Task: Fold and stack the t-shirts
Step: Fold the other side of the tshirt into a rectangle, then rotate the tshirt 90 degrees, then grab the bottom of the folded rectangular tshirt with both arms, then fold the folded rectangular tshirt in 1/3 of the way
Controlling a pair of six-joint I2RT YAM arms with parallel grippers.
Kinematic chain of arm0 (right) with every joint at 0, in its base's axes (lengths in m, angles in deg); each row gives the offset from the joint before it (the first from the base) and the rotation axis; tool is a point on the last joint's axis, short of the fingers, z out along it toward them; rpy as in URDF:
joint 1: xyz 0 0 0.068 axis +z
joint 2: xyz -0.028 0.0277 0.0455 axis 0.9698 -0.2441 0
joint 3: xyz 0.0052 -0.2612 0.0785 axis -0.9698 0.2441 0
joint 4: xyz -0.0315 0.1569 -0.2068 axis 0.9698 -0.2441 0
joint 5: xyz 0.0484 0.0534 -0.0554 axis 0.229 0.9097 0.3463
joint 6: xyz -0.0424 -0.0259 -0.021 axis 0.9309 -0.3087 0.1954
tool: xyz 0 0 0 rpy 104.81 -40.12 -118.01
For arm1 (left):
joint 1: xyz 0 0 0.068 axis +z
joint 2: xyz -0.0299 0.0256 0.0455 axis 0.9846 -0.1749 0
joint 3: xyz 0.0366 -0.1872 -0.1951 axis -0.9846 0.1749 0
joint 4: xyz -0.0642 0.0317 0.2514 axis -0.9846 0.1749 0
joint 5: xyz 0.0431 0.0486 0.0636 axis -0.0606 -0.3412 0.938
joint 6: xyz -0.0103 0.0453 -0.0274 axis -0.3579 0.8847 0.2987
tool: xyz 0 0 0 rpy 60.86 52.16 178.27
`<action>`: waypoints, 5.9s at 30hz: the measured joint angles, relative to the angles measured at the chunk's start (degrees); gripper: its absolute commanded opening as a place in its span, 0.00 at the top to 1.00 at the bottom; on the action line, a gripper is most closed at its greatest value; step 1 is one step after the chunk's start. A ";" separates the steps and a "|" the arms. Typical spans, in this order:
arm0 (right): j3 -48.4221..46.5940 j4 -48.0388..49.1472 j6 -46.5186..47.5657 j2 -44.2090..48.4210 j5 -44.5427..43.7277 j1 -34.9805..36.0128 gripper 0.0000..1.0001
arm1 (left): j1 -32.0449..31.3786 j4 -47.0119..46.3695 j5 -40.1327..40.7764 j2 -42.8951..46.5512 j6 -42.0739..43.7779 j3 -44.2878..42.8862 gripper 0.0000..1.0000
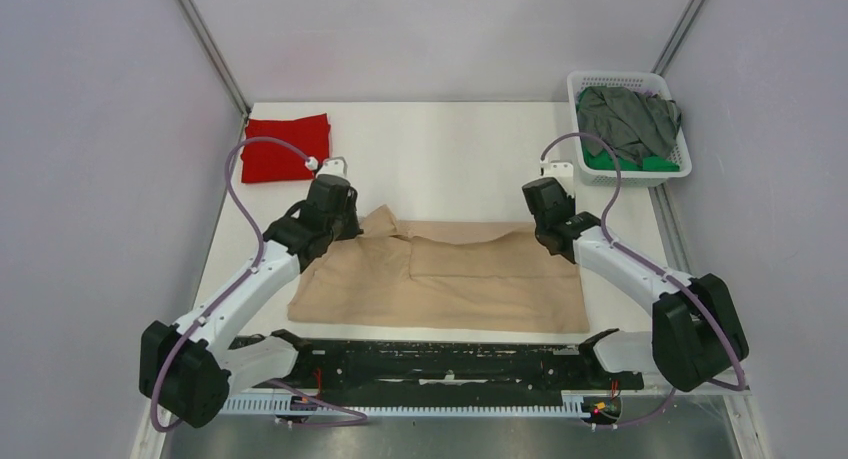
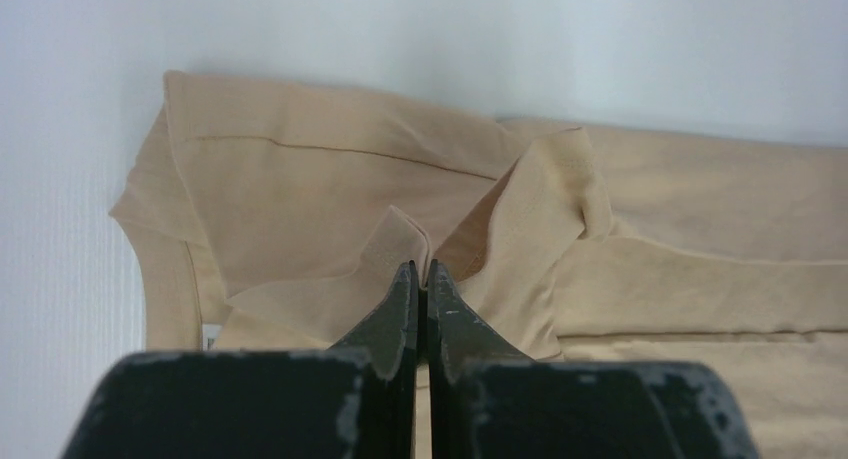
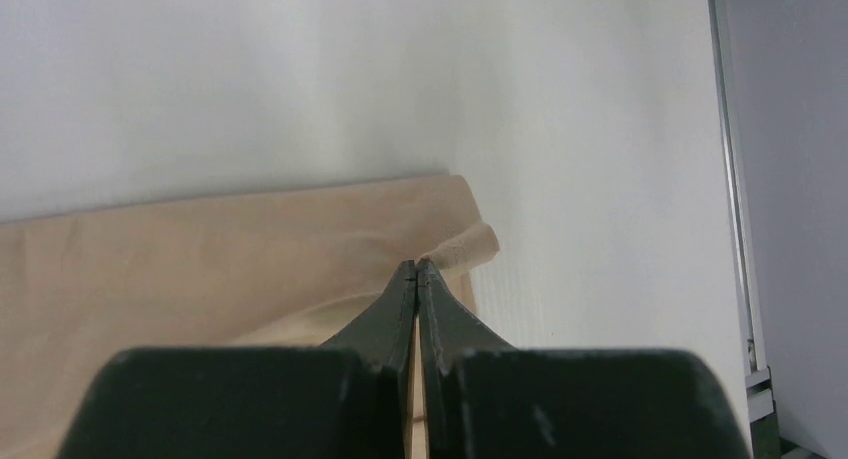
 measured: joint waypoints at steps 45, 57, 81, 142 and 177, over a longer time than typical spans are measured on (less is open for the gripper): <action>13.07 -8.04 -8.33 26.67 4.48 5.55 0.02 | -6.95 -2.32 -12.50 2.03 -14.95 9.53 0.00; 16.61 11.23 -5.22 10.01 24.57 5.55 0.02 | -0.04 -20.50 -17.38 -4.81 -22.05 21.29 0.00; 18.23 18.25 3.69 4.52 50.62 12.55 0.02 | 2.64 -19.69 -31.50 -92.15 -24.76 -88.41 0.00; 26.69 -1.90 -4.31 28.24 46.93 -4.26 0.36 | -34.53 -9.44 -13.92 -20.20 -24.20 8.44 0.84; 31.10 -0.50 -5.53 29.55 68.50 -1.33 1.00 | -37.88 -3.54 -9.79 -9.70 -27.26 10.60 0.98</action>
